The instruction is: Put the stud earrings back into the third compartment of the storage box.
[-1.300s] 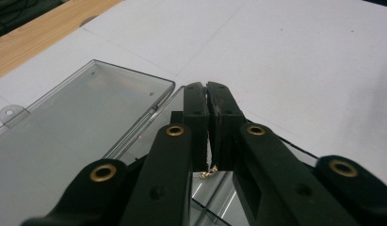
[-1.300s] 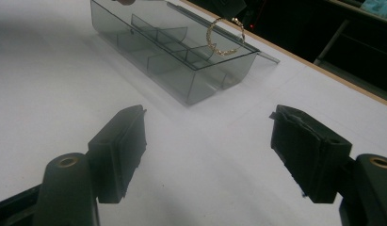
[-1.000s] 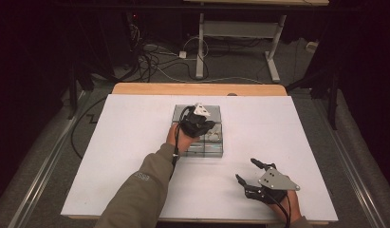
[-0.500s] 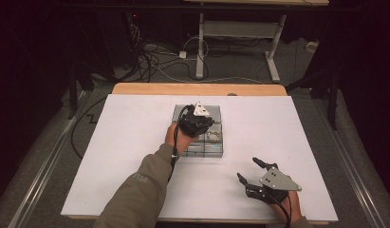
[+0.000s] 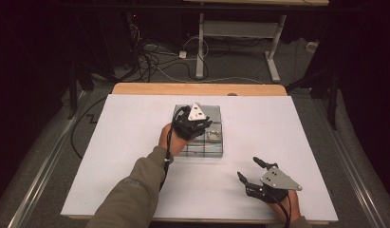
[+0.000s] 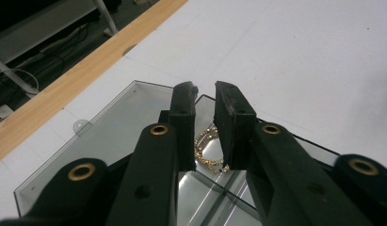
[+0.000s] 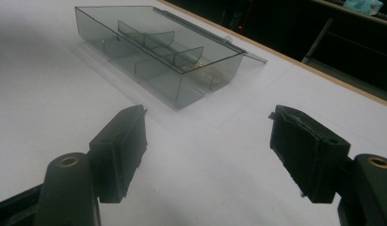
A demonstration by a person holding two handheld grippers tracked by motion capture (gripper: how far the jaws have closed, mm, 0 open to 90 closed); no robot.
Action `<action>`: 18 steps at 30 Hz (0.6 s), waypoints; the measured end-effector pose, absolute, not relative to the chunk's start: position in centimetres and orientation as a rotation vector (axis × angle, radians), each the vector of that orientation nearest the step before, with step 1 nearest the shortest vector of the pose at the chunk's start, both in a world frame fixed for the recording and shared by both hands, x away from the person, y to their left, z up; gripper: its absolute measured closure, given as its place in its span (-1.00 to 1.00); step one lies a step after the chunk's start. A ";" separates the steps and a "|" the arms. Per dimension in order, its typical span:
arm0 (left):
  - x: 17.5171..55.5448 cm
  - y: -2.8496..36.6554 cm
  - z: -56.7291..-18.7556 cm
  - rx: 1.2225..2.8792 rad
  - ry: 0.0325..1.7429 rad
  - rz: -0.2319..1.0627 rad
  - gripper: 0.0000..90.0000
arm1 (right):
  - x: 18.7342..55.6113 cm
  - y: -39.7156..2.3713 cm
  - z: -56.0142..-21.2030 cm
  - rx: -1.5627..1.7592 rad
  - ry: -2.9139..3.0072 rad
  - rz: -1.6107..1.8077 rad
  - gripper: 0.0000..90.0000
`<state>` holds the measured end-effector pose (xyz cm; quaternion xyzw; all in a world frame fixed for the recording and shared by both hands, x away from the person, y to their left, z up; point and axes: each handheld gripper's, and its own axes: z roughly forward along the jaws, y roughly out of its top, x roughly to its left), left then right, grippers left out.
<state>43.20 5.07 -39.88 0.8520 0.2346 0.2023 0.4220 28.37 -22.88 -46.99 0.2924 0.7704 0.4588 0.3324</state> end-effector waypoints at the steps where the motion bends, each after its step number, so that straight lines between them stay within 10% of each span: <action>1: 43.1 5.2 -39.8 2.131 0.585 0.511 0.67 | 28.4 -22.9 -47.0 0.764 2.011 1.198 -0.37; 18: 41.5 6.4 -39.6 2.123 0.505 0.550 0.26 | 28.4 -23.0 -46.9 0.774 1.997 1.216 -0.35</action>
